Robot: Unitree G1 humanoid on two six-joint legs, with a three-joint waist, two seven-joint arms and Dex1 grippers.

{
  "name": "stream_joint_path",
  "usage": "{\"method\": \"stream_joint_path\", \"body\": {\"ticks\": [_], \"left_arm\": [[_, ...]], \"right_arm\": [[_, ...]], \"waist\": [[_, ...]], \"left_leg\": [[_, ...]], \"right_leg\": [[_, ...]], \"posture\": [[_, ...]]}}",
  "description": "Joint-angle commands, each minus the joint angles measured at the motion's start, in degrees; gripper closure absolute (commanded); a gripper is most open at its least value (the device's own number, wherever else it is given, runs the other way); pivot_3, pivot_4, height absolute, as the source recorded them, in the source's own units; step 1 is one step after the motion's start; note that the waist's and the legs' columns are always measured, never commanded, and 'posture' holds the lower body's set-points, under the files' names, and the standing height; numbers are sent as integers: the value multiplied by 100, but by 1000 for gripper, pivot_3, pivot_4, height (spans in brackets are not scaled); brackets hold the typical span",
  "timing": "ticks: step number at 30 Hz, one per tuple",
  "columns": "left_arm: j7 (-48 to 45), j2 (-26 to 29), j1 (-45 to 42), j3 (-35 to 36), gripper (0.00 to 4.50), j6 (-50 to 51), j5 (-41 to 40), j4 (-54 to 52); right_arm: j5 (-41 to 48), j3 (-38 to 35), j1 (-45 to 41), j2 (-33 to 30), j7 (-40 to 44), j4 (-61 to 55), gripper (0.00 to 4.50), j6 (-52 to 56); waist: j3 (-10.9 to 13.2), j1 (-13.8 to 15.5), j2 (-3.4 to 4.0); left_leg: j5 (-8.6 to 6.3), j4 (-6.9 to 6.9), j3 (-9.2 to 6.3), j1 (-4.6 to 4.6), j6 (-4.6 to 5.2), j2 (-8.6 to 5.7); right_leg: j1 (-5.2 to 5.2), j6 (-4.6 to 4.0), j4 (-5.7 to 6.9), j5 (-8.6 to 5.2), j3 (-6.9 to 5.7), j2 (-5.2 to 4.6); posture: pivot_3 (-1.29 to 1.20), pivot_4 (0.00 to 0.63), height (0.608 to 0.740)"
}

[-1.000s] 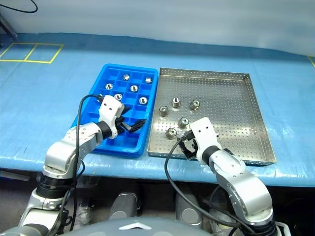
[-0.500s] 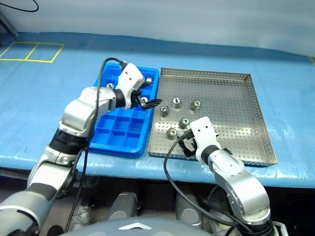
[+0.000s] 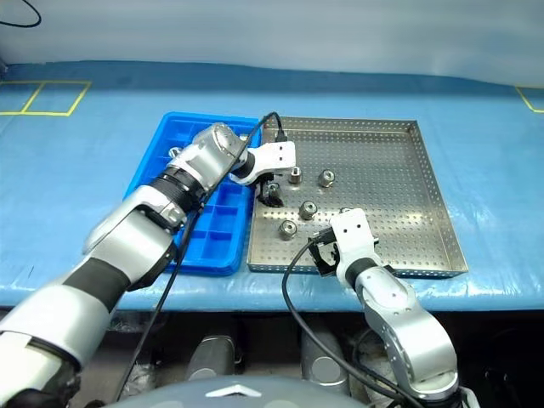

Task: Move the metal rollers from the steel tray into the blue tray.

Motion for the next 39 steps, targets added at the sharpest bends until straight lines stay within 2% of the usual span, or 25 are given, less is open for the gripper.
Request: {"method": "stream_joint_path", "body": {"ticks": [1,9,12,19,24,27,31,35,39], "left_arm": [[77,-121,-294,-20,0,-314,425,438],[264,-304,-406,-1,0,-440,1063,959],[339,-342,-388,104,564,-432,1133,1032],[352,-338,-386,379,2772,-428,1112,1011],[531,-229,-419,825,2787,-426,880,883],[844,-113,-388,1372,2787,-368,528,687],[1178,80,-78,2121,2787,73,9,-239],[1701,365,995,2801,2787,927,-375,-2495],[2670,394,2309,3487,2787,1898,-508,-4652]], "right_arm": [[-103,-24,65,87,-98,-256,25,-173],[-238,16,186,260,-182,-242,25,-276],[-266,36,191,272,-196,-224,0,-305],[-328,19,159,289,-153,-174,0,-342],[-326,29,91,271,-108,-140,0,-320],[-315,16,53,256,-78,-138,0,-283],[-307,30,-13,238,-22,-108,0,-223],[-292,87,-107,218,42,-54,0,-184],[-263,157,-215,186,145,20,0,-152]], "waist": [[0,-37,0],[0,-185,-1],[0,-225,0],[0,-219,-1],[1,-212,-1],[1,-208,-1],[1,-166,0],[0,-165,6],[1,-111,7]], "left_leg": [[0,1,0,0,0,0],[0,7,0,1,0,0],[0,7,0,6,1,0],[7,26,0,9,10,-1],[9,26,2,6,13,-3],[8,14,3,4,14,-5],[6,3,0,-2,16,-6],[4,-1,5,7,18,-5],[4,3,8,17,17,-1]], "right_leg": [[-1,0,2,0,0,0],[3,5,3,2,3,0],[5,5,8,2,3,0],[14,14,12,8,6,-2],[10,16,14,11,11,-2],[5,21,14,14,15,-1],[-1,47,12,27,15,-1],[1,47,13,27,25,-1],[3,47,26,28,31,3]], "posture": [[-226,150,740],[-247,150,740],[-248,150,740],[-232,150,740],[-211,150,740],[-186,150,740],[-160,150,740],[-126,150,740],[-83,150,740]]}}
